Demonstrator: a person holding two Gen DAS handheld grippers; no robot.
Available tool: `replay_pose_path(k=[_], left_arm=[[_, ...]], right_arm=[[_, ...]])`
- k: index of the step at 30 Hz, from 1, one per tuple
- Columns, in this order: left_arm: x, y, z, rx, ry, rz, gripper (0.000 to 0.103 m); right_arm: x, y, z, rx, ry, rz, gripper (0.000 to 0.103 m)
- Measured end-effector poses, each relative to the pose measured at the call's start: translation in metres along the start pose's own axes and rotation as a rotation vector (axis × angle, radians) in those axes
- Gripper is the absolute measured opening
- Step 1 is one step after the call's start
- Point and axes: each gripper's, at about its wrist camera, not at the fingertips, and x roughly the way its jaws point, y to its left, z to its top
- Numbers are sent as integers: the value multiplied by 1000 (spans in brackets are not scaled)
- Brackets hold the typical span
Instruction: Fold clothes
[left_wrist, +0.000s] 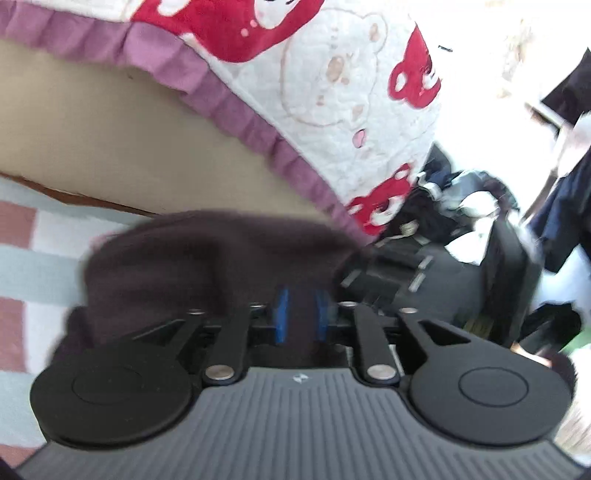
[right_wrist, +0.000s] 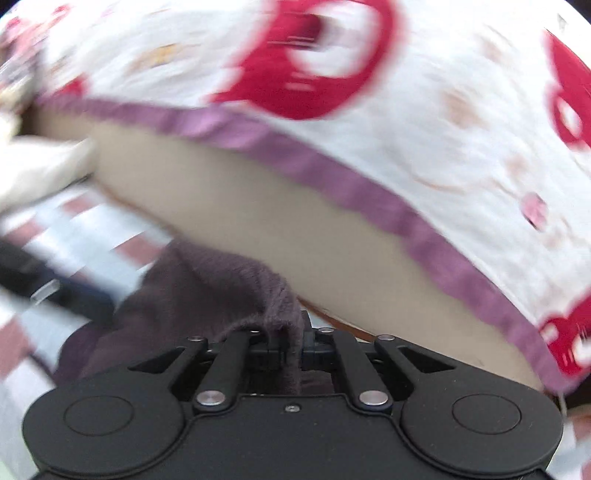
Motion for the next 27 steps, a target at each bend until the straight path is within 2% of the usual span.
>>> replay_pose_path(k=[4,5,7,9,10,11,13,14,15,17,19,20,21,24,26,27], left_arm=[[20,22,-14,0,79,188,27],[26,29,-18,-18,97,207,27],[35,40,-24,-74,113,201,29],[43,51,-30,-132,125,189,31],[46,52,-31,-135,132,195,32],[47,50,-33,-110,136,202,35],[47,44,-36,-67,139,201,38],[47,43,-36,-66,143,196,38],[48,42,-37,-65,147,191,38],[47,46,-38,-96,152,171,38],[48,50,-38,-118,158,153,38],[47,49,-38,-117,161,147,38],[47,49,-37,-116,165,141,38],[48,44,-38,-92,173,138,40],[49,40,-38,-70,174,143,40],[49,39,-38,-62,174,145,40]], right_arm=[[18,-49,12,117,47,-68,4],[26,-59,13,143,65,-81,4],[49,-78,9,208,153,-70,5],[74,-98,0,303,269,-13,5],[82,-108,-9,366,292,-3,9],[87,-118,-16,419,306,3,15],[82,-128,-27,477,299,-5,48],[75,-133,-33,528,293,-9,53],[67,-136,-40,587,279,17,54],[57,-140,-55,706,261,159,54],[53,-137,-66,783,265,314,63],[54,-134,-70,809,272,365,67],[58,-131,-73,824,285,392,72],[77,-118,-79,834,343,436,80],[92,-111,-81,814,353,438,80],[97,-109,-81,797,340,437,61]])
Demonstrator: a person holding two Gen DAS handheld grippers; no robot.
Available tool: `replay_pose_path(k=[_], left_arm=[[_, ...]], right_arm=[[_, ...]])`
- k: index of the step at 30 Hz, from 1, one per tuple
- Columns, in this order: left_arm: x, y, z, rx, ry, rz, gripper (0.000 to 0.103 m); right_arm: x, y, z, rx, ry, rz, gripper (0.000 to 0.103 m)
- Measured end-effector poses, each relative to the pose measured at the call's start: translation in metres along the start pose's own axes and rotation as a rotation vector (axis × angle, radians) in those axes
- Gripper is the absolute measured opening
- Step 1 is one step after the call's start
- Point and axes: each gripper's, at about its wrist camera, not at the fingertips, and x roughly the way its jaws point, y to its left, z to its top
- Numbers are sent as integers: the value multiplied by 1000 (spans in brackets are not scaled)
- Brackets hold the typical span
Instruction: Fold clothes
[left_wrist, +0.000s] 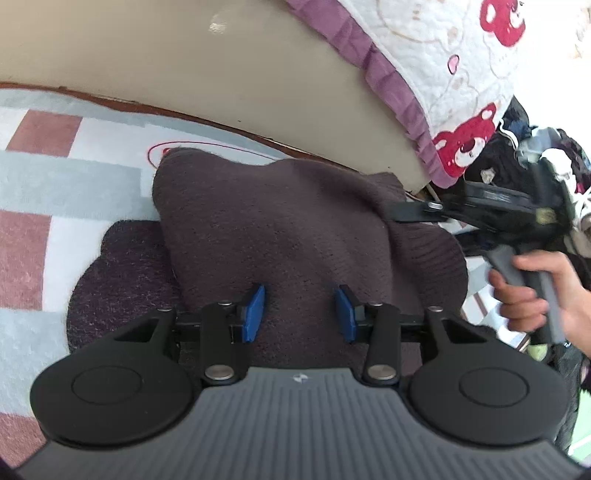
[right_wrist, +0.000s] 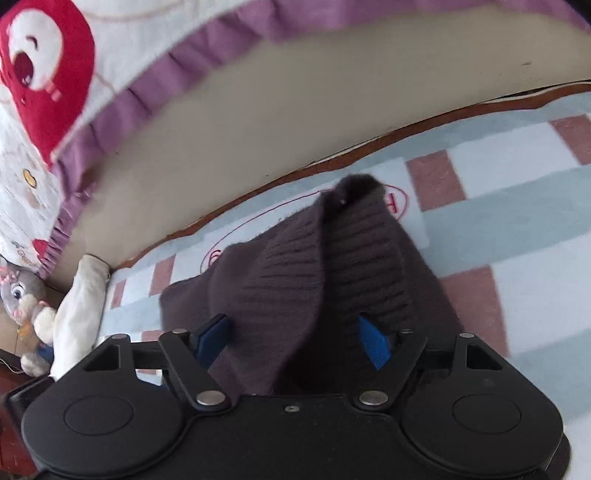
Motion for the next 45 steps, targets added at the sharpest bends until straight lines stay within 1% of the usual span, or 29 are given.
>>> replay_pose_path(k=[1,2,3,6,7,8,9,11,12,13,14,15,16,17,20,22,24,27,29,30,31,34,35,37,38,39,41,43,45], left_arm=[[-1,-1,0,3,-1,2,40],[-2,-2,0,4,-3,2,41],[-3,-3,0,4,-5,3,41],[-6,-9,1,25,-14,-11,41],[-6,-12,1,34,-14,-16,41],[-6,-15,1,44,-14,-15,41],[-5,-19,1,63,-8,7,41],[0,-28,-1,123,11,81,42],[2,-33,-2,162,21,113,43],[3,-36,-4,189,22,126,43],[3,-37,-4,196,22,128,43],[3,-38,-3,190,25,128,43],[2,-37,-1,181,29,124,43],[1,-35,0,168,31,117,43],[-1,-27,3,126,37,96,43],[0,-26,4,115,42,95,43],[0,-28,5,116,47,99,43],[-1,-33,5,139,53,120,43],[-1,-36,5,150,54,132,43],[-2,-37,5,154,54,138,43],[-2,-38,4,156,52,146,43],[-9,-47,4,174,39,178,43],[-15,-54,4,185,27,173,43],[-31,-69,2,216,-3,107,43],[-35,-76,0,237,-5,88,43],[-37,-84,-3,261,2,83,44],[-32,-95,-11,312,34,96,45],[-14,-97,-22,343,104,147,45],[-2,-96,-30,343,137,185,45]], right_arm=[[2,5,3,-56,-35,-9,7],[2,14,8,-144,-75,-44,4],[-5,25,9,-227,-141,-103,4],[-33,42,8,-350,-292,-263,3],[-39,45,7,-393,-326,-322,3],[-34,44,5,-446,-299,-403,3],[-29,41,3,-487,-271,-484,4],[-23,28,-1,-482,-228,-623,9],[-32,19,-4,-430,-240,-610,15],[-43,10,-7,-372,-253,-586,24],[-60,0,-13,-291,-274,-529,33],[-74,-8,-21,-211,-298,-483,47],[-88,-16,-29,-136,-317,-437,50],[-101,-24,-40,-82,-320,-390,50],[-126,-39,-73,3,-282,-294,51],[-134,-42,-100,31,-244,-270,56],[-139,-43,-130,64,-227,-274,62],[-139,-47,-162,114,-222,-271,63],[-129,-52,-171,135,-234,-209,61],[-123,-52,-171,121,-239,-158,31],[-119,-49,-171,74,-256,-103,12],[-135,-25,-175,-77,-373,-84,11],[-146,-17,-179,-104,-400,-114,11],[-167,-2,-187,-157,-447,-178,10],[-170,-2,-194,-166,-438,-230,10],[-165,-10,-200,-151,-405,-278,10],[-155,-26,-213,-119,-337,-370,9],[-139,-42,-223,-61,-285,-399,9],[-133,-43,-225,-56,-286,-402,9]])
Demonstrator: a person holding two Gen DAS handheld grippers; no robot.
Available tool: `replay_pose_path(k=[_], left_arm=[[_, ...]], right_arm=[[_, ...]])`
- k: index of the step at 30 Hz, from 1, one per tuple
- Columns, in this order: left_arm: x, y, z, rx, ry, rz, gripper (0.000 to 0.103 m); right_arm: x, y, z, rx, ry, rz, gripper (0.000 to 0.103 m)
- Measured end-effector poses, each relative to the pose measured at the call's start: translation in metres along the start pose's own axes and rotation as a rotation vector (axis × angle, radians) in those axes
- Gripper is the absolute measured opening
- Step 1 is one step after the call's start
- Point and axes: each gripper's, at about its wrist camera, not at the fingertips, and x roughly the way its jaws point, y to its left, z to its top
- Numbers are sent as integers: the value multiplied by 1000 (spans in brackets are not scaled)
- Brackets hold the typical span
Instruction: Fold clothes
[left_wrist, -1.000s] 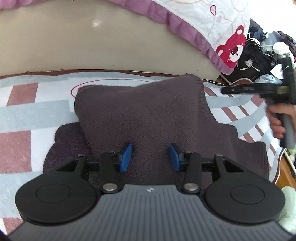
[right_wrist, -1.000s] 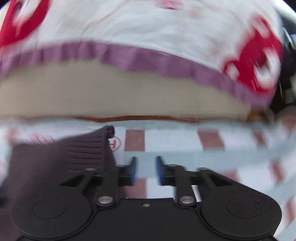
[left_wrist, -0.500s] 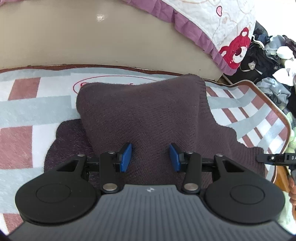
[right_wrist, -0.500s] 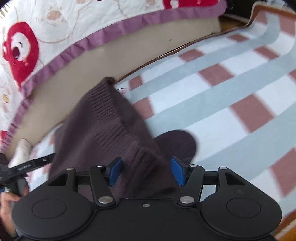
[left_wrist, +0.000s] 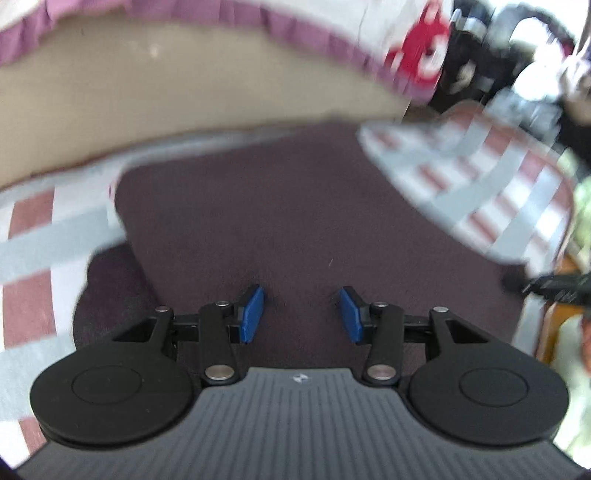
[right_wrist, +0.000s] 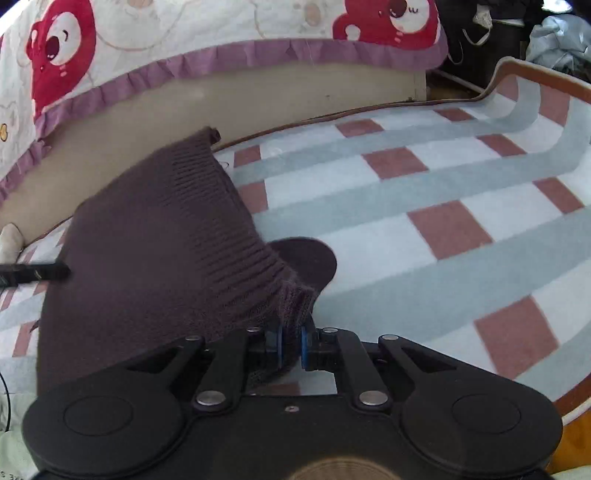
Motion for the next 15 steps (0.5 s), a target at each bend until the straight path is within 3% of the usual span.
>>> replay_pose_path(k=[4,7,9,15], left_arm=[[-2,8,4,-79,14,-30,45],[1,14,2,-130,24,-56,45],[6,13,0,-131,31,-48,45],[2,-3,-2,-41,19,-35,47]], right_arm=[[-22,9,19,-48,-78,-18,9],[-8,11,16,-107,-17,-71,9],[13,7,6,-101,55,-82,9],[11,14,3,-129,35,-108,11]])
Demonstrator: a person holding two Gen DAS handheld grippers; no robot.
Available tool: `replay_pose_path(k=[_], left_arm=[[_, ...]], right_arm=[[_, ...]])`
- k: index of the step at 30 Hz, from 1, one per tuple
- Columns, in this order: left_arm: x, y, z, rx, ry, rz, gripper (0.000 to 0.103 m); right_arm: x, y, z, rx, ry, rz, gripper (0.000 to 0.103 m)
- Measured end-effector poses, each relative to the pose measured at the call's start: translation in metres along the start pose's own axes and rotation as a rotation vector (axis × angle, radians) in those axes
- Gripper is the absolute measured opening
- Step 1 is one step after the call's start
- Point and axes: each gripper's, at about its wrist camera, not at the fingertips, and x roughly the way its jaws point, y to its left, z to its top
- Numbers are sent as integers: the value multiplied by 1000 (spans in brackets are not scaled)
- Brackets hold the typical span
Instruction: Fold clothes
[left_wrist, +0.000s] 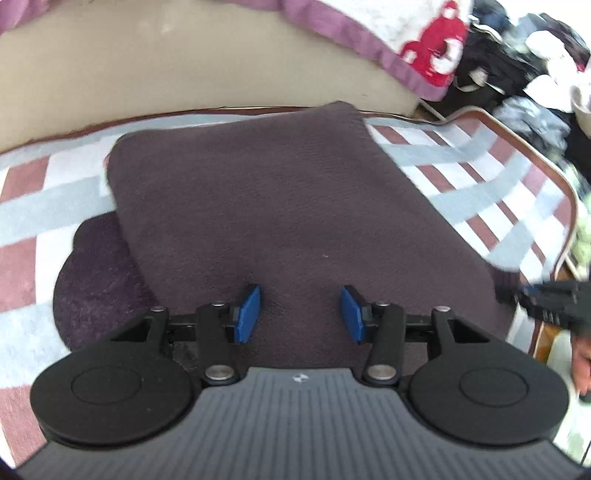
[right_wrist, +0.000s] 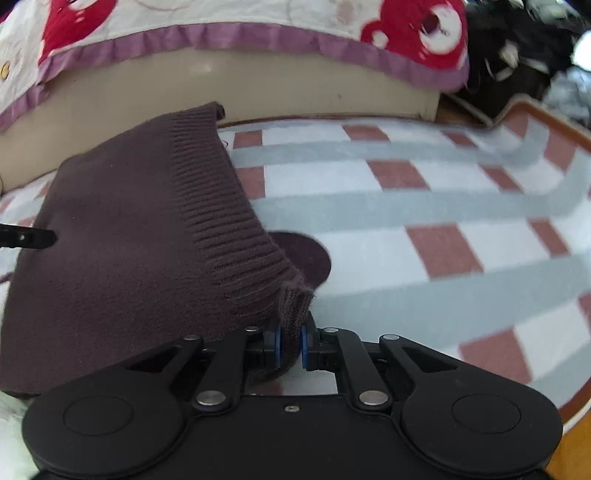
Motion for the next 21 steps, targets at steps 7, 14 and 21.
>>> replay_pose_path(k=[7,14,21], left_arm=[[-13,-11,-1,43,82,3,50],[-15,-10,1,1,193,43,52],[-34,-7,-3,-24,250,67,56]], right_arm=[[0,4,1,-44,-18,-18,17],[-3,15,7,-197,3,-188,74],[-20,11,21,-247,-17,-228,75]])
